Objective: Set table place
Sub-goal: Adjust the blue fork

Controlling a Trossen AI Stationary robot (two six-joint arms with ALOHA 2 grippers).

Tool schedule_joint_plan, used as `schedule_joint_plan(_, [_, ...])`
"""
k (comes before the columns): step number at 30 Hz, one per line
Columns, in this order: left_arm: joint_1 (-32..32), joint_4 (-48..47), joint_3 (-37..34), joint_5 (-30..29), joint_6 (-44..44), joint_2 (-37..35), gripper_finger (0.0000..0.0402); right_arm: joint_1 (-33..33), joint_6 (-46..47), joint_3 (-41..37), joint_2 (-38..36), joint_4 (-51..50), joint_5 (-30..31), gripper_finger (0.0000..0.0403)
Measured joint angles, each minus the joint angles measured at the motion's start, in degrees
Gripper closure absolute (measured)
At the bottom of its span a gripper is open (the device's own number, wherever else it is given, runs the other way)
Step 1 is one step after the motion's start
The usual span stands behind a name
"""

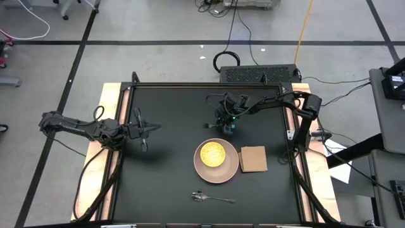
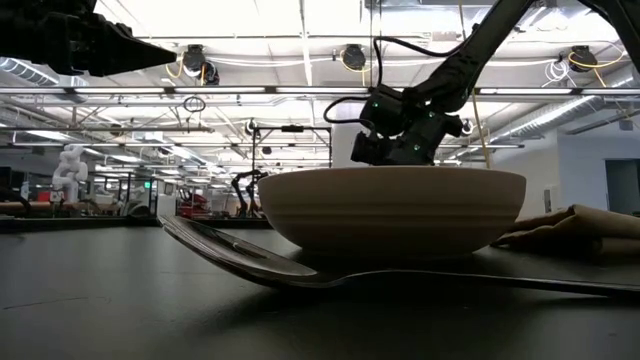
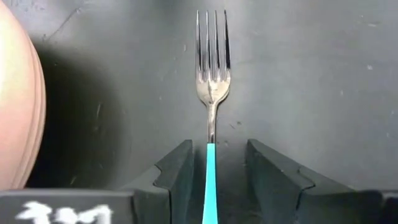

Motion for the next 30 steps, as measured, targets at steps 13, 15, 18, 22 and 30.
schedule_joint_plan(13, [0.0,0.0,0.0,0.0,0.1,0.0,0.0376,0.7,-1.6,0.0,0.0,-0.1,0.0,0.0261])
schedule_joint_plan(15, [0.0,0.0,0.0,0.0,0.1,0.0,0.0376,1.0,-1.8,-0.5,0.0,0.1,0.0,0.0261])
schedule_joint_plan(18, [0.0,0.0,0.0,0.0,0.1,0.0,0.0376,1.1,-1.5,-1.2,0.0,0.5,1.6,0.0261])
schedule_joint_plan(22, [0.0,0.0,0.0,0.0,0.1,0.0,0.0376,1.2,-1.4,-2.8,-0.1,3.0,3.3,0.0261])
schedule_joint_plan(30, [0.0,0.0,0.0,0.0,0.1,0.0,0.0376,1.1,-0.2,-4.0,-0.2,4.6,3.9,0.0261])
